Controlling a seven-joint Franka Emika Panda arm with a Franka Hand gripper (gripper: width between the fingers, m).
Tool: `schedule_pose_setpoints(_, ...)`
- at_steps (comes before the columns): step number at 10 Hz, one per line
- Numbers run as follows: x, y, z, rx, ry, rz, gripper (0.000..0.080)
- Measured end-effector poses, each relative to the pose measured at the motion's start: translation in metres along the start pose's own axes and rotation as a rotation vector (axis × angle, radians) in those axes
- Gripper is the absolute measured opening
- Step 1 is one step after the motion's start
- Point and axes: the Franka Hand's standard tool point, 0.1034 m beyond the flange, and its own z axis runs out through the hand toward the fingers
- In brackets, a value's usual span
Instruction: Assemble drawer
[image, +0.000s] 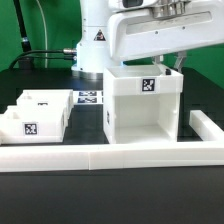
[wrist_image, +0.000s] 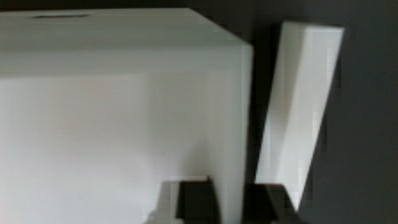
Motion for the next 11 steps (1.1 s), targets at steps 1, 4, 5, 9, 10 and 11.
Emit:
schedule_pose_setpoints(1, -0.001, -0.002, -0.001, -0.002, 0.006, 0.026, 0.0044)
schedule_pose_setpoints(4, 0.000, -0.003, -0.002, 0.000, 0.009, 0.109, 0.0045)
schedule_pose_setpoints(5, 0.001, -0.003, -0.002, 0.000, 0.013, 0.164, 0.0045)
schedule_pose_setpoints(9, 0.022, 0.005, -0.004, 0.013, 0.049, 0.503, 0.0045)
schedule_pose_setpoints(10, 0.023, 0.003, -0.005, 0.016, 0.056, 0.549, 0.0045)
schedule_pose_setpoints(11, 0.024, 0.001, -0.005, 0.021, 0.061, 0.613, 0.0045)
